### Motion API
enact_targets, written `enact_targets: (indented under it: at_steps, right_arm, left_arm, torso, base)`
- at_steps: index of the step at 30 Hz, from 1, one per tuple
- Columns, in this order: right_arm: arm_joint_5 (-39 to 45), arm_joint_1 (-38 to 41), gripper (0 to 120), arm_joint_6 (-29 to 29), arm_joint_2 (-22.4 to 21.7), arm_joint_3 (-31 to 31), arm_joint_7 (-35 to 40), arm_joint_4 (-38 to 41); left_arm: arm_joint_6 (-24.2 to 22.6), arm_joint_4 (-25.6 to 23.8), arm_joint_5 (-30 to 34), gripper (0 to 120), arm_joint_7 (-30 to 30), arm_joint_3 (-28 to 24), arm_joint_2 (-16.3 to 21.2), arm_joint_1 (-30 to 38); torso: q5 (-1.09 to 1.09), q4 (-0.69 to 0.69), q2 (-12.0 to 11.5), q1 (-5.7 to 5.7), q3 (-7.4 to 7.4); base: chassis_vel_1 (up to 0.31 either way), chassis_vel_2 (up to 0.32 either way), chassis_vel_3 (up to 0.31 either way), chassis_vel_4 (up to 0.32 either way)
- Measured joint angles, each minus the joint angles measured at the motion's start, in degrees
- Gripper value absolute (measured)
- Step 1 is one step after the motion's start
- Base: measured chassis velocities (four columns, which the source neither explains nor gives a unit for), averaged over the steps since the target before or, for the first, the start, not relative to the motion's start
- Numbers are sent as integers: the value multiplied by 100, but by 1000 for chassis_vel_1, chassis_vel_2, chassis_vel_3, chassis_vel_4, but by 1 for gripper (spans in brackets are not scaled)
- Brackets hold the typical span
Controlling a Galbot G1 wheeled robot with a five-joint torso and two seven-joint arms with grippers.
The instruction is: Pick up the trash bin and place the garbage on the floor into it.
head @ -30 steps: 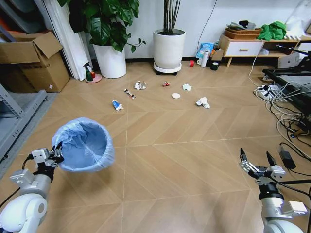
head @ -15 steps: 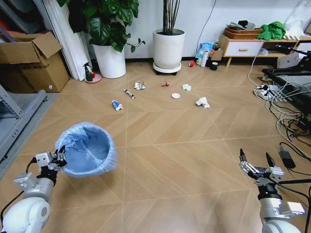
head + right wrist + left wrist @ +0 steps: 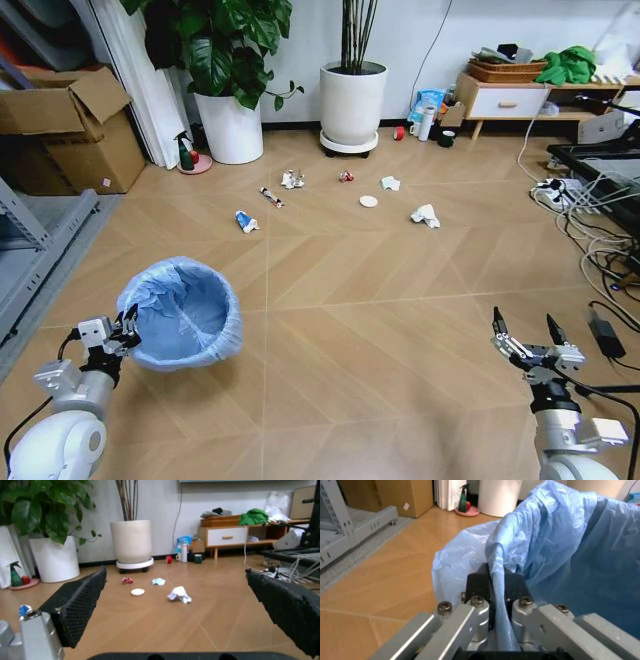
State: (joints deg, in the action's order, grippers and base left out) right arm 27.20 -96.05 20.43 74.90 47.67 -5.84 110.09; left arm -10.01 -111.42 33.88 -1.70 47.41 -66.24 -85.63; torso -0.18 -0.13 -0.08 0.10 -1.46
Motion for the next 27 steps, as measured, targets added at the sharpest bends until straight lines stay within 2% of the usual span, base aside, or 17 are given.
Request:
enact_targets:
  at_steps: [16,27]
  right_arm:
    - [23,-42,100,67,2,56,-72,51]
    - [22,-38,100,92,-3,85,-97,68]
  left_arm:
    - [1,-26,-11,1,-12,-12,-8,-5]
    - [-1,-44,-6,1,-30,-15,9,15]
  torso:
    - [0,-1,0,0,0]
    - [-1,0,0,0,0]
  base:
    - [-80,177,76,-189]
    - [-86,242,81,-228]
